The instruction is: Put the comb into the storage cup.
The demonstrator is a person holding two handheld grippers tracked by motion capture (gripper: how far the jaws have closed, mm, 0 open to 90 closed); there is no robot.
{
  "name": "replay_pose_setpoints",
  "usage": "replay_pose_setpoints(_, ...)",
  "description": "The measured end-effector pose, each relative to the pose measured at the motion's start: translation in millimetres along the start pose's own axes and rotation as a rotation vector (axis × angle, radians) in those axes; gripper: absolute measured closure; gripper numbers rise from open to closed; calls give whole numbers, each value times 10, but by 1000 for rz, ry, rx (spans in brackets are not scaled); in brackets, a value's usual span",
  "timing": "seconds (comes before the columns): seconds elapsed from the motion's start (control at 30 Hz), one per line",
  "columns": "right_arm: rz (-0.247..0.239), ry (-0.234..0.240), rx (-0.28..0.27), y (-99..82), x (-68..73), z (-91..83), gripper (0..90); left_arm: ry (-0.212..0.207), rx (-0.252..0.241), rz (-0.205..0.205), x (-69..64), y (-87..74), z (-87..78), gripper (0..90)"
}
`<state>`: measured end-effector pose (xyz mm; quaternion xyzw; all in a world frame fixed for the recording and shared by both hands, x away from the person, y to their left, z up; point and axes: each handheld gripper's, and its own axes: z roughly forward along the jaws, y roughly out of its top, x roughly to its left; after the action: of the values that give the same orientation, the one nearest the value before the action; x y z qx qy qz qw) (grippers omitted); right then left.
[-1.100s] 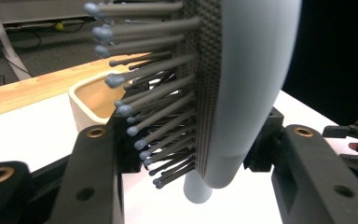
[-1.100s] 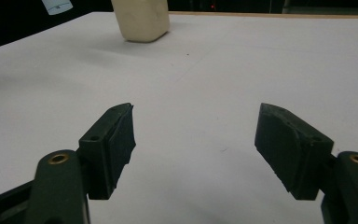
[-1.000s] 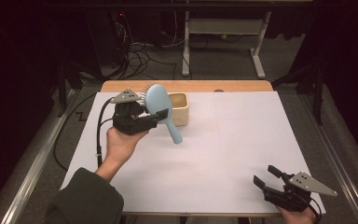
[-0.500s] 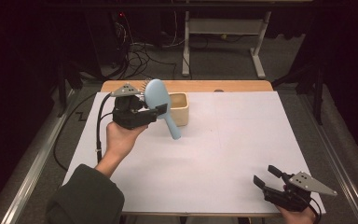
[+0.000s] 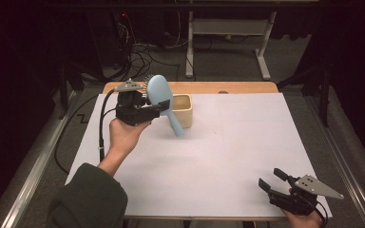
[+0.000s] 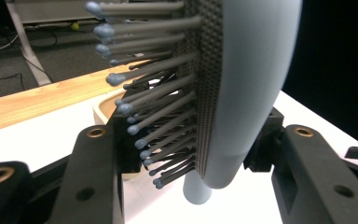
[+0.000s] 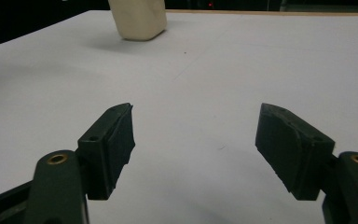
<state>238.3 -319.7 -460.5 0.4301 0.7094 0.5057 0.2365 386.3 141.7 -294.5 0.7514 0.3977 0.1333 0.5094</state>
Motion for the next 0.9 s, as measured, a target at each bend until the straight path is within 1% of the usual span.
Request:
replay_pose_setpoints(0.2, 2, 3, 1, 0, -4, -1, 286, 15, 4, -12, 62, 49, 53, 515)
replay_pose_setpoints(0.53, 4, 6, 0, 0, -2, 1, 283, 40, 4, -12, 88, 183, 100, 515)
replay_pose_setpoints(0.9, 8, 8, 4, -3, -1, 7, 283, 53, 5, -22, 140, 296, 153, 515)
